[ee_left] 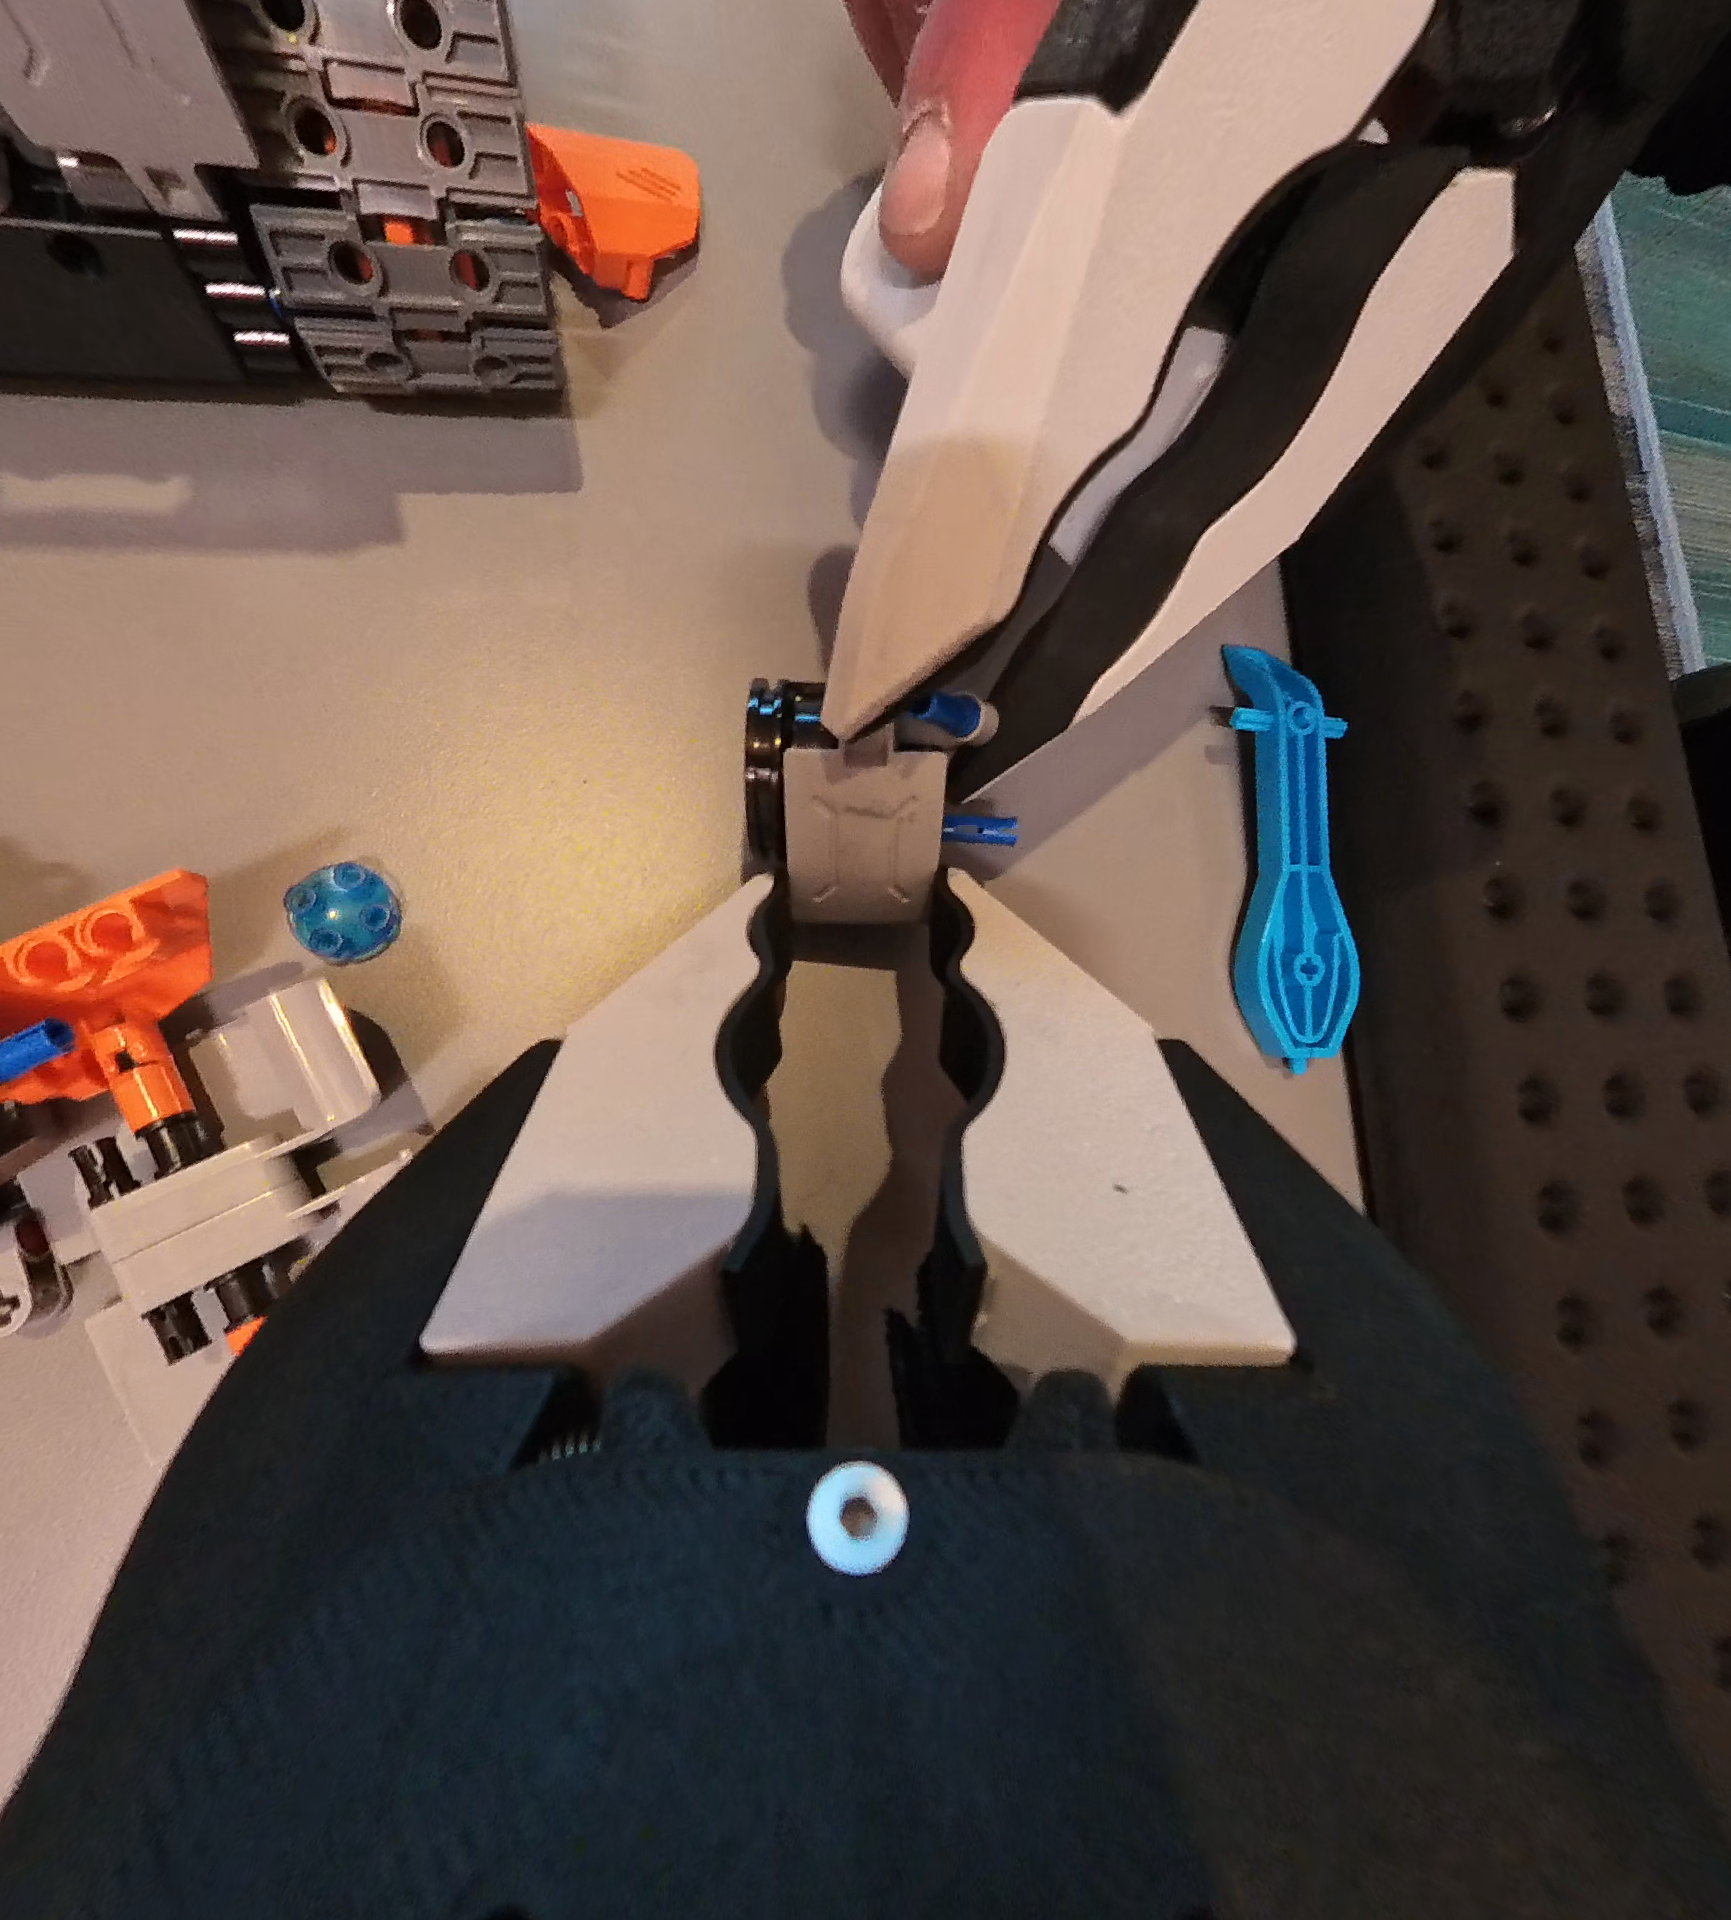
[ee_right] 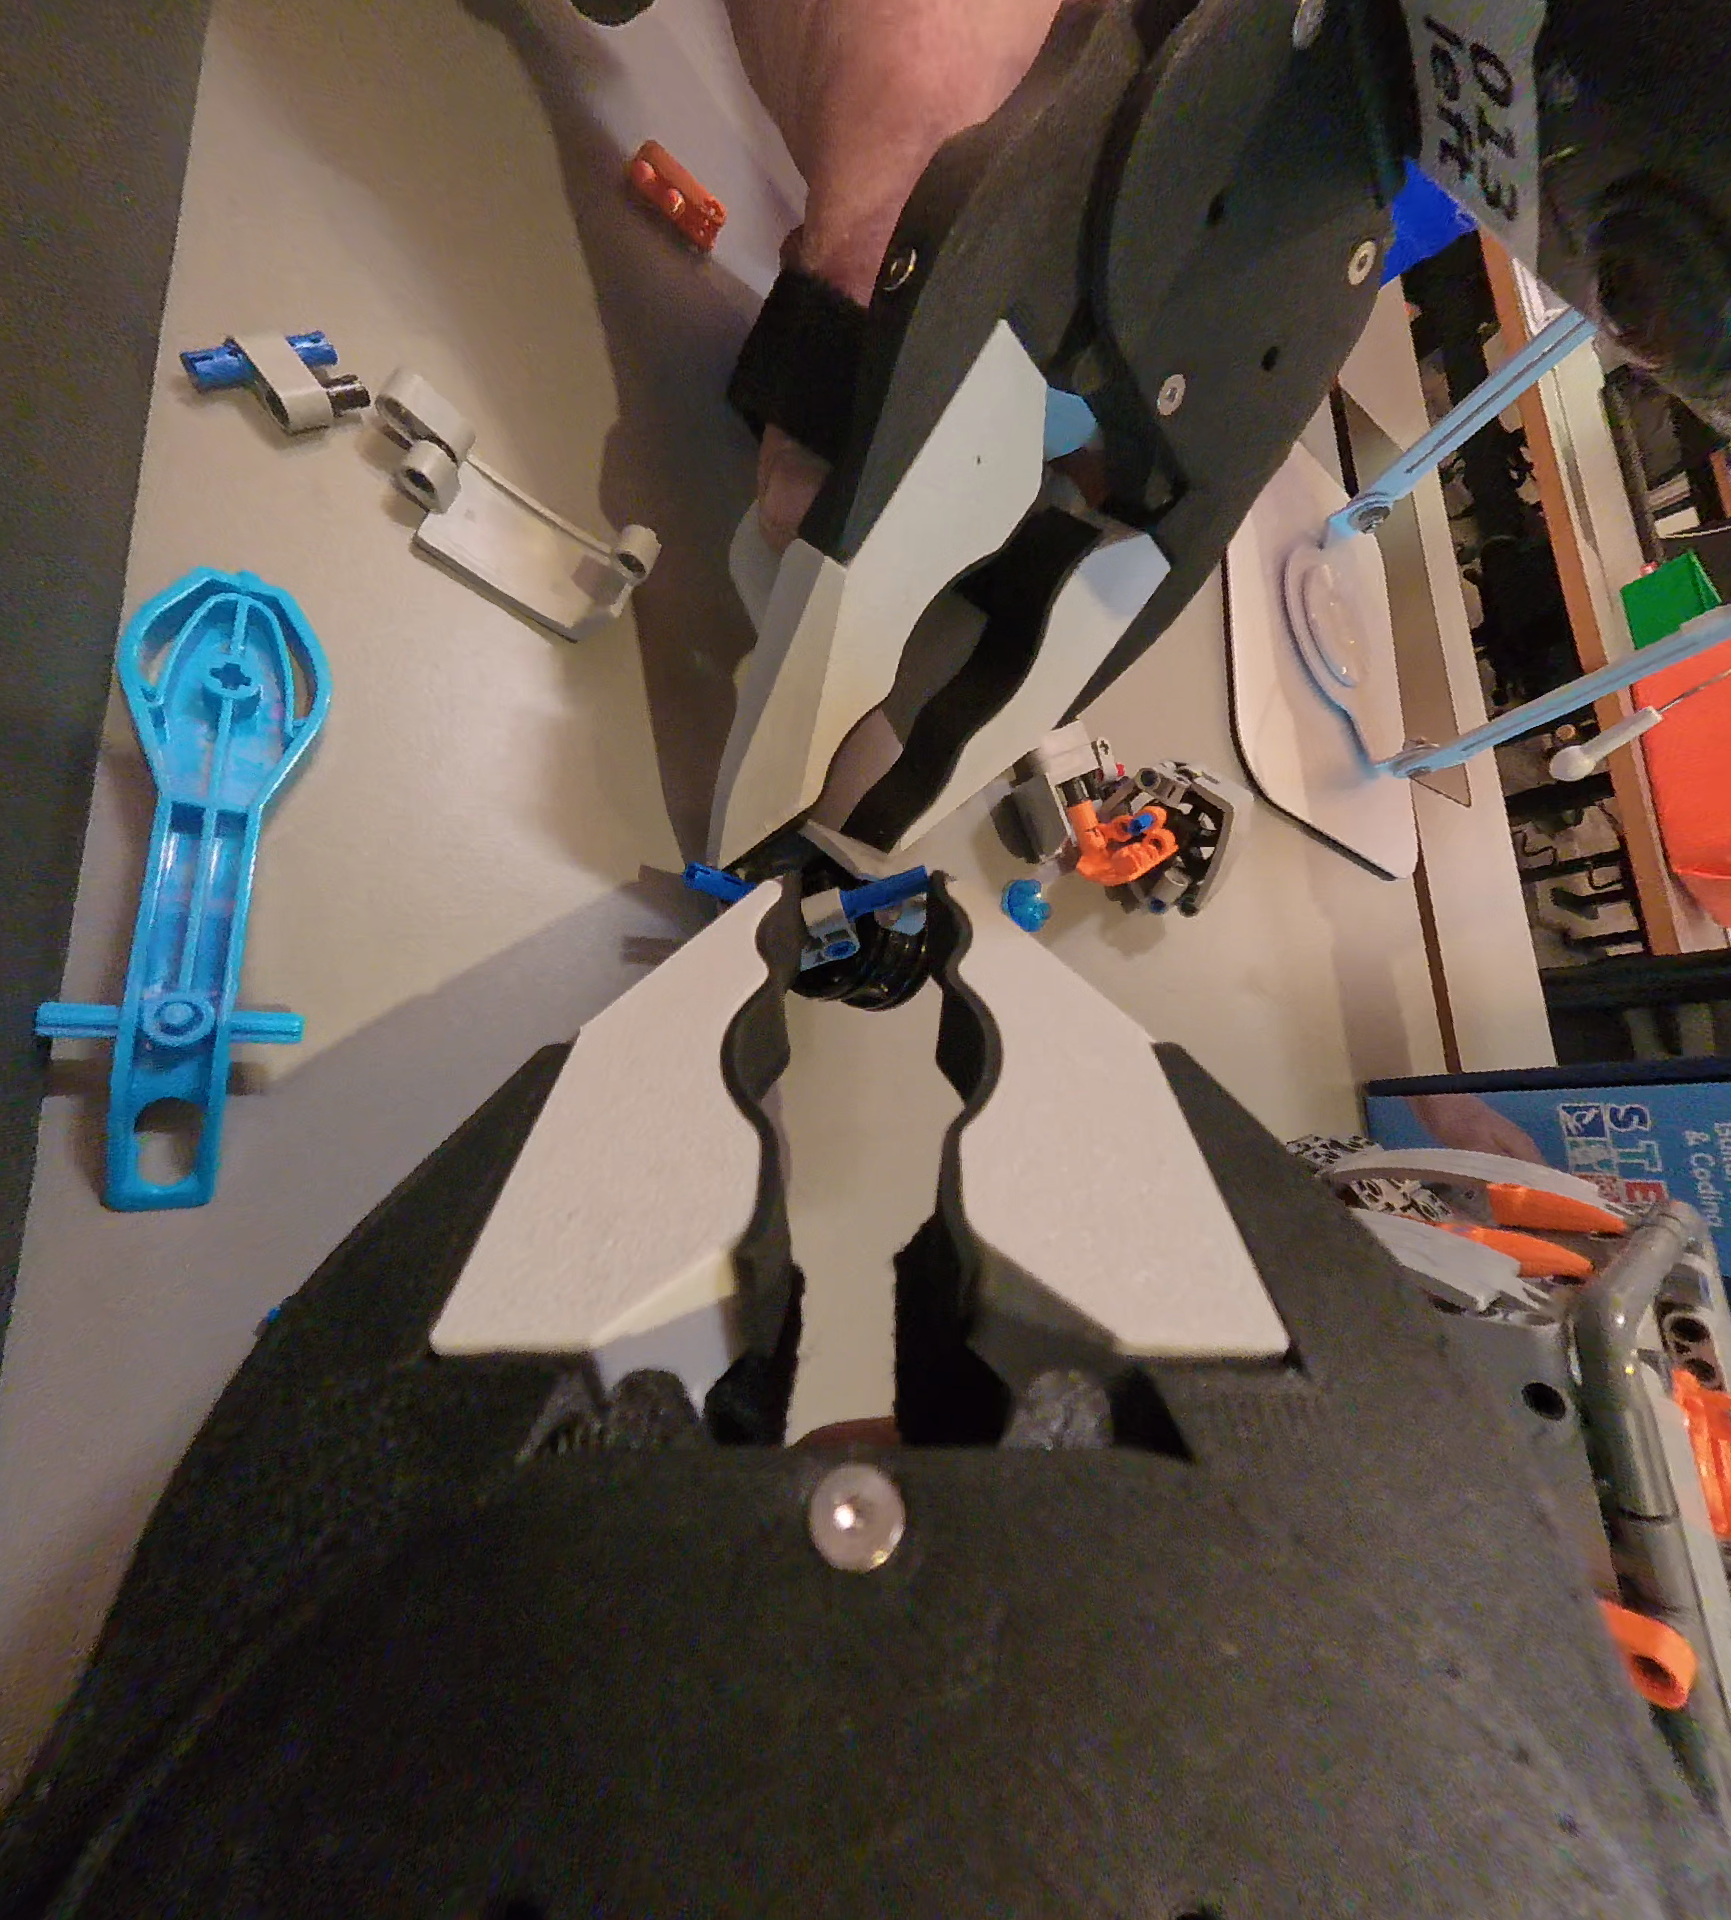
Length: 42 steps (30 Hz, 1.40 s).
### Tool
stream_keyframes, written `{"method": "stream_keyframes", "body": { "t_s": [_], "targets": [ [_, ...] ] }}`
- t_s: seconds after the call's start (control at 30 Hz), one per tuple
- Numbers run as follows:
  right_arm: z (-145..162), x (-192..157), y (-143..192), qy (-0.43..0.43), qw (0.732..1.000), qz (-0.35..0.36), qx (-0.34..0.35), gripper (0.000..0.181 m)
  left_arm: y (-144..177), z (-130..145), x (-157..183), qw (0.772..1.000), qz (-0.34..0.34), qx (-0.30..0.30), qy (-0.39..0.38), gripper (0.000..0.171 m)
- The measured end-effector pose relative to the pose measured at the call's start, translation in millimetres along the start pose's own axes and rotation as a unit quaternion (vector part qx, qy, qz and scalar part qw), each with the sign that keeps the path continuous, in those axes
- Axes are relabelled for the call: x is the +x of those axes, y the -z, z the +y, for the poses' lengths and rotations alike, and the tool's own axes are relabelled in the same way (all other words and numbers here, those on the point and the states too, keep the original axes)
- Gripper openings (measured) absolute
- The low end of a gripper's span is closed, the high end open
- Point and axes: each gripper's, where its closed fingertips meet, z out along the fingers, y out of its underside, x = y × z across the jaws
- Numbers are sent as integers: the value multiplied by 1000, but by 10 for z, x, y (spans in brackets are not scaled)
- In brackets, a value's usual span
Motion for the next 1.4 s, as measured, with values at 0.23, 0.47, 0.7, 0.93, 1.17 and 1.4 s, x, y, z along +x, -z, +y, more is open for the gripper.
{"method": "stream_keyframes", "body": {
  "t_s": [0.23, 0.47, 0.7, 0.93, 1.17, 1.4],
  "targets": [
    [4, -16, 6, 10, 1000, 0, -5, 21, -1, -3, -1, 1000, -5, -1, -3, 24],
    [97, 89, 16, -36, 999, 11, -23, 28, 30, -19, -86, 999, -6, 23, 27, 24],
    [106, 170, -21, -81, 996, 23, -19, 12, 51, -57, -174, 998, -27, 37, 38, 24],
    [96, 145, -15, -74, 997, 14, -16, 7, 40, -62, -199, 998, -55, 29, 13, 23],
    [99, 48, 11, -81, 996, -31, -17, 6, 10, -41, -175, 996, -83, 4, -33, 22],
    [125, 18, 31, -160, 983, -85, -2, 7, 13, -56, -181, 988, -124, -10, -90, 24]
  ]
}}
